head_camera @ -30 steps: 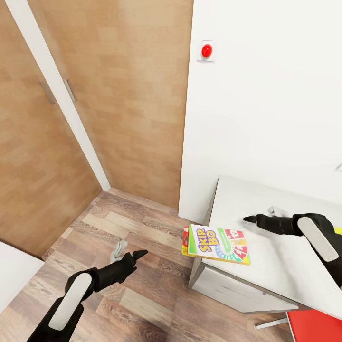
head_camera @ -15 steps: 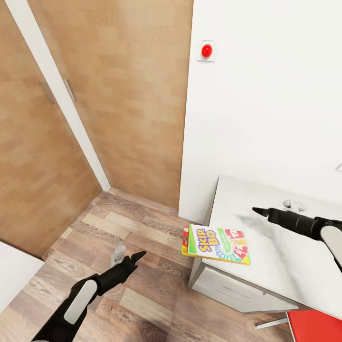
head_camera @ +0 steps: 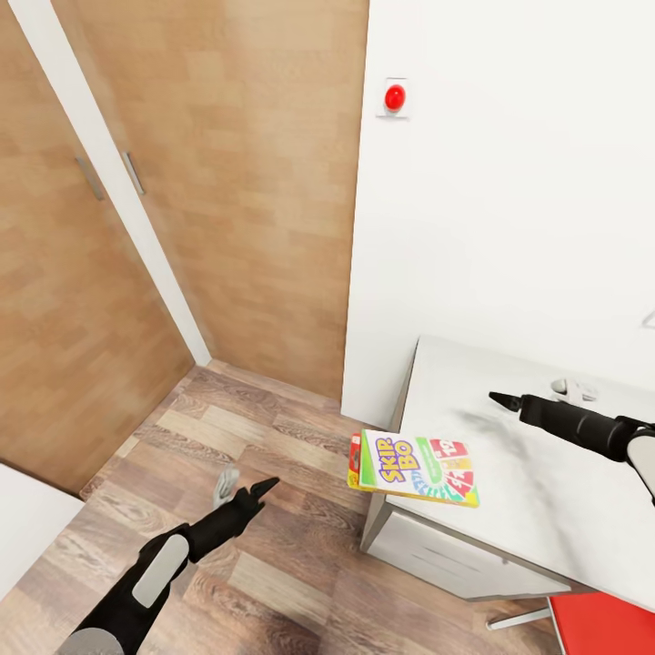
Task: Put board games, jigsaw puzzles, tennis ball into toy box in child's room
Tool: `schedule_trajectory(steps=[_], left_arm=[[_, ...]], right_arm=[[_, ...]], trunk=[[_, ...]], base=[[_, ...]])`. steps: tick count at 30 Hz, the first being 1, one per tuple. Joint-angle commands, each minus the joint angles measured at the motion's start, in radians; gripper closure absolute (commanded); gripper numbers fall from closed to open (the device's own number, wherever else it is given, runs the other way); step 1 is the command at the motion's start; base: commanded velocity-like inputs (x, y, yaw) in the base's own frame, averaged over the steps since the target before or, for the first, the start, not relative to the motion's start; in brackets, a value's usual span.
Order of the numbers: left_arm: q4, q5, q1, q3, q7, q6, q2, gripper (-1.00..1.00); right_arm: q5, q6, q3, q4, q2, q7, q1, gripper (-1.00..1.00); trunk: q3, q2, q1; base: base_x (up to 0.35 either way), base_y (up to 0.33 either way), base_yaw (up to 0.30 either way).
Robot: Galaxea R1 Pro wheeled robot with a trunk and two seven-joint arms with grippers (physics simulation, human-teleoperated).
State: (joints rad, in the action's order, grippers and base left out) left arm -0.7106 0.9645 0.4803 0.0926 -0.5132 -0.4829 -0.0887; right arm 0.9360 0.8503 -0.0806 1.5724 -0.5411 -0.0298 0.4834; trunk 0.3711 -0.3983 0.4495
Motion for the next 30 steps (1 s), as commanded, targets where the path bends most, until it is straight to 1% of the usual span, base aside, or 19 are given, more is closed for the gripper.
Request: schedule_trajectory(steps=[1,8,15,18,21,23,24,26,30], left_arm=[[0.0,0.009,0.001,0.003,0.001,-0.005,-0.001,-1.0],[0.016,0.005,0.026,0.003,-0.039,0.002,-0.001,-1.0],[0.02,0.0,0.055,0.005,-0.051,0.003,0.002,-1.0],[0.021,-0.02,0.074,0.006,-0.06,0.004,0.007,-1.0],[0.022,-0.028,0.08,0.006,-0.065,0.004,0.01,-1.0],[0.024,-0.046,0.09,0.006,-0.081,0.004,0.015,-1.0],[0.024,-0.046,0.09,0.006,-0.081,0.004,0.015,-1.0],[0.027,-0.061,0.098,0.006,-0.099,0.004,0.018,-1.0],[0.03,-0.072,0.103,0.006,-0.114,0.004,0.02,-1.0]], right_arm=[[0.004,0.005,-0.001,0.001,0.0,-0.003,0.001,-1.0],[0.004,0.004,-0.005,0.008,0.001,-0.004,-0.002,-1.0],[0.004,0.004,-0.006,0.01,0.002,-0.004,-0.003,-1.0],[0.004,0.004,-0.006,0.01,0.002,-0.004,-0.003,-1.0],[0.004,0.004,-0.006,0.01,0.002,-0.004,-0.003,-1.0],[0.004,0.004,-0.005,0.011,0.002,-0.004,-0.003,-1.0],[0.004,0.004,-0.005,0.011,0.002,-0.004,-0.003,-1.0],[0.004,0.004,-0.005,0.011,0.003,-0.004,-0.003,-1.0],[0.004,0.004,-0.005,0.013,0.003,-0.004,-0.003,-1.0]], trunk=[[0.001,-0.002,0.001],[-0.001,-0.002,0.001],[-0.005,-0.002,0.001],[-0.006,-0.002,0.001],[-0.008,-0.002,0.001],[-0.009,-0.002,0.001],[-0.01,-0.002,0.001],[-0.011,-0.002,0.001],[-0.013,-0.002,0.001]], base=[[0.0,0.0,-0.077],[0.0,0.0,-0.175],[0.0,0.0,-0.241],[0.0,0.0,-0.26],[0.0,0.0,-0.264],[0.0,0.0,-0.267],[0.0,0.0,-0.268],[0.0,0.0,-0.255],[0.0,0.0,-0.208]])
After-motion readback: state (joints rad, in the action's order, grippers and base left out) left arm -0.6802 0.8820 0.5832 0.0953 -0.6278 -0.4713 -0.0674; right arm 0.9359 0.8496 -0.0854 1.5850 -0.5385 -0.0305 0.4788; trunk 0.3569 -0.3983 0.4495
